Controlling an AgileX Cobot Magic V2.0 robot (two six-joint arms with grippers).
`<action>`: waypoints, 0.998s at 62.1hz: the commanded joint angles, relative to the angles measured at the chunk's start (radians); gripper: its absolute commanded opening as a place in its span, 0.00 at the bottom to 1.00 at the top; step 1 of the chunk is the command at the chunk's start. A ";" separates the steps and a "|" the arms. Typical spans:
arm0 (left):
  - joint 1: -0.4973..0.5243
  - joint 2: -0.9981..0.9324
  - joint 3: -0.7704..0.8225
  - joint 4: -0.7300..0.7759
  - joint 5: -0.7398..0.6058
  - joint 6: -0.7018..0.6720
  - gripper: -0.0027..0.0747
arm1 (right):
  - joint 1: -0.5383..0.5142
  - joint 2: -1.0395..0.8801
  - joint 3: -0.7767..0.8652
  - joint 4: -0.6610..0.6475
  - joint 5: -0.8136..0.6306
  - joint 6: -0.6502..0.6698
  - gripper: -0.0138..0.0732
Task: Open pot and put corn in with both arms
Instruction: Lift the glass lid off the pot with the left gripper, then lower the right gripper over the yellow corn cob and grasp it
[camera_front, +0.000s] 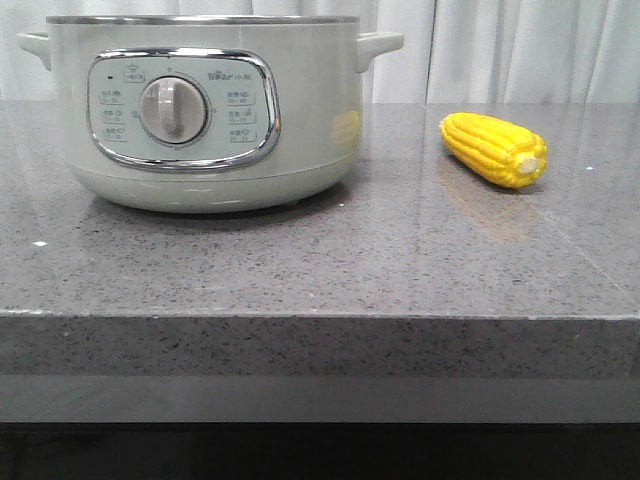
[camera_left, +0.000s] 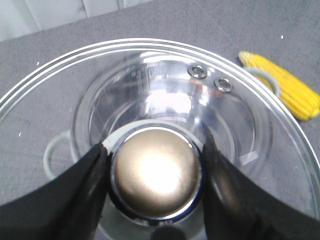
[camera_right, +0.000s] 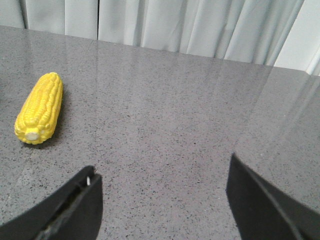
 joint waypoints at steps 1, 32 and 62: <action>-0.002 -0.130 0.055 -0.008 -0.111 -0.022 0.27 | -0.003 0.015 -0.033 -0.008 -0.085 -0.009 0.78; -0.002 -0.644 0.536 -0.008 -0.111 -0.095 0.27 | 0.084 0.258 -0.100 0.051 -0.077 -0.009 0.78; -0.002 -0.666 0.560 -0.010 -0.112 -0.095 0.27 | 0.254 0.943 -0.625 0.117 0.034 -0.009 0.89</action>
